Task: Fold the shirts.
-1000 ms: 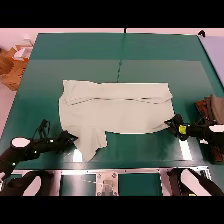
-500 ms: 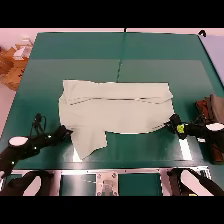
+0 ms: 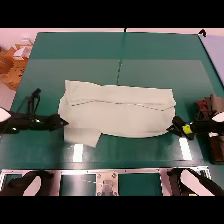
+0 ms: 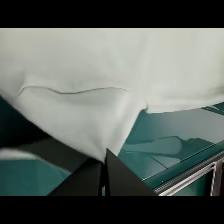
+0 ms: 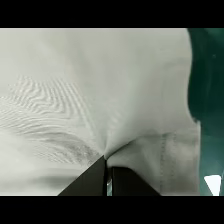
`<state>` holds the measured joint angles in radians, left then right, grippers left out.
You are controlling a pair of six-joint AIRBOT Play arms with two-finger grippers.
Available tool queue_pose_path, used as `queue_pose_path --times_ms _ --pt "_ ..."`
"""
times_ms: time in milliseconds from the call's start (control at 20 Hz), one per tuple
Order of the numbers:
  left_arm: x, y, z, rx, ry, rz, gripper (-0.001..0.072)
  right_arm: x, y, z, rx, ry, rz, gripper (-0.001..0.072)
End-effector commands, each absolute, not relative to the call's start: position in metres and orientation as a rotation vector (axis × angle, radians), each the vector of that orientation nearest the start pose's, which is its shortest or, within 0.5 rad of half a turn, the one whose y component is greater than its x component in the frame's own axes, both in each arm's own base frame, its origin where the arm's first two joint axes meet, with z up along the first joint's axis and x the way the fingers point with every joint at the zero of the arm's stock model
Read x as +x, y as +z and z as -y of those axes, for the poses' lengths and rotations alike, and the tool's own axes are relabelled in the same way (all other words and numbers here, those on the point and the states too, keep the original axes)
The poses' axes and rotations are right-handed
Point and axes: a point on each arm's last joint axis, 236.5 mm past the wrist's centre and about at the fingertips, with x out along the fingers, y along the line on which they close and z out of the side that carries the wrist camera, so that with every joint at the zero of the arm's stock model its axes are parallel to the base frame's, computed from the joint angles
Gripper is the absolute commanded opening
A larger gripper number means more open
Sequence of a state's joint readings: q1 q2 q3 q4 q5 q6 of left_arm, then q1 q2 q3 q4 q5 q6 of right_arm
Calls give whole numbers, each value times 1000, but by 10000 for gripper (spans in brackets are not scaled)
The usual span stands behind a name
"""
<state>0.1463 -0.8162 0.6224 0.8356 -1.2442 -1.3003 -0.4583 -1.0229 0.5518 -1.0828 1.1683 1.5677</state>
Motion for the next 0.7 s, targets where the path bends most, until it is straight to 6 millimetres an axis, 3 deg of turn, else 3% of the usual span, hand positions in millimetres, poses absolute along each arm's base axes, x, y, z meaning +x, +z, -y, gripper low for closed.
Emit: queue_pose_path --times_ms 0,200,350,450,650 --pt "268 58 101 -459 -431 -1176 21 253 -46 9 839 -138 -1413 18" --pt "328 94 89 -470 -375 -972 21 314 0 12 854 -66 -1247 18" --pt "375 92 89 -513 -397 -948 21 361 7 17 818 -44 -1199 18" --pt "409 80 96 -537 -427 -945 22 394 0 23 823 -49 -1171 18" --pt "473 12 124 -513 -449 -1036 22 445 -38 26 906 -49 -1187 19"
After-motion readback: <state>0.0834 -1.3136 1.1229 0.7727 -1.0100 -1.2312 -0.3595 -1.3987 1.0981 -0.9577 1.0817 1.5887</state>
